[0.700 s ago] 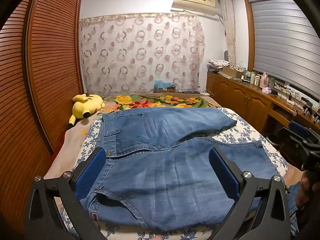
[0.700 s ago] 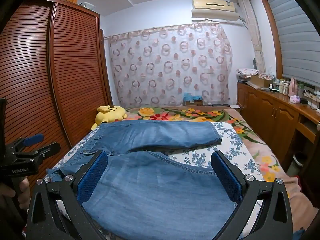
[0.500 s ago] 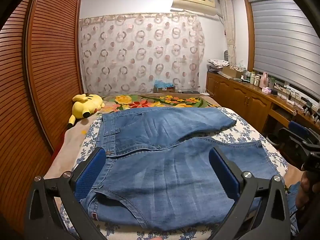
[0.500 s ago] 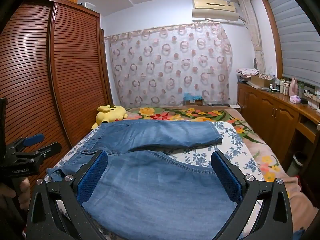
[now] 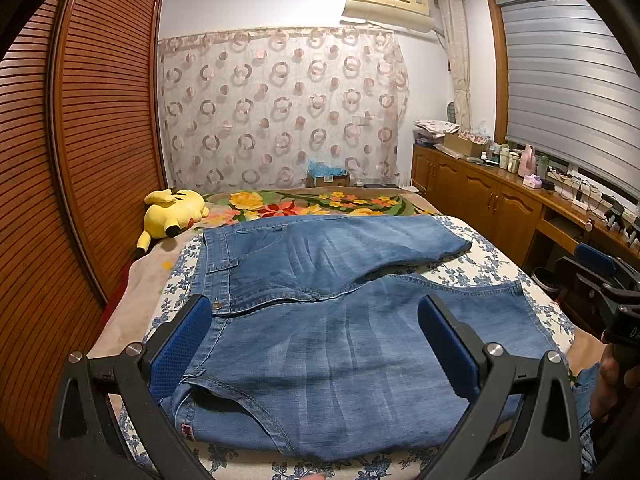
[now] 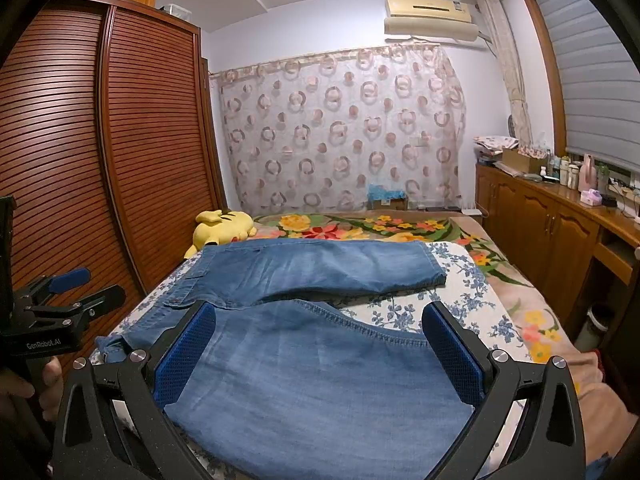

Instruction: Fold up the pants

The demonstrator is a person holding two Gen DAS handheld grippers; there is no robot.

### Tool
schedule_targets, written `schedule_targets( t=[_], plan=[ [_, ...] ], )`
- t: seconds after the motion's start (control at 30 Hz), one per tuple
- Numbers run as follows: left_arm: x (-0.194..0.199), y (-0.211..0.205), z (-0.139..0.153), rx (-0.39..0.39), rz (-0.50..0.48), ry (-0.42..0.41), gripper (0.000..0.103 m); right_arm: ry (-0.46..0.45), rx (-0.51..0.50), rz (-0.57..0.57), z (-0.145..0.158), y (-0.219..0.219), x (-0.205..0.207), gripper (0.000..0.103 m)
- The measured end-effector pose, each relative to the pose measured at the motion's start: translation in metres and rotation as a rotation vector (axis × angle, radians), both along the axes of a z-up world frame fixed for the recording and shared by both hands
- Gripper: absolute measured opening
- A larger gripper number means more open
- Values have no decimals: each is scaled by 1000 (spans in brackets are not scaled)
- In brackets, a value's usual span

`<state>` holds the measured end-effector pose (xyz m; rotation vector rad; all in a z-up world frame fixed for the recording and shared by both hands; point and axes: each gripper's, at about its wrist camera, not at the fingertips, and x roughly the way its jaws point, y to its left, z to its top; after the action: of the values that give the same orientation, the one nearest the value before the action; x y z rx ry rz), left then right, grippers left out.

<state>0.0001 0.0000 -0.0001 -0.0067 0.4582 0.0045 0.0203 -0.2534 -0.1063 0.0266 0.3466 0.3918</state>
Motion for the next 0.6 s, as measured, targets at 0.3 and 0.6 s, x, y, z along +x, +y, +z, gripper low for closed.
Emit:
schedule_targets(
  t=[0.3, 0.6],
  plan=[
    [0, 0, 0, -1, 0, -3, 103, 3, -2, -2, 0, 0, 0, 103],
    [0, 0, 0, -1, 1, -6, 103, 4, -4, -4, 0, 1, 1, 103]
  ],
)
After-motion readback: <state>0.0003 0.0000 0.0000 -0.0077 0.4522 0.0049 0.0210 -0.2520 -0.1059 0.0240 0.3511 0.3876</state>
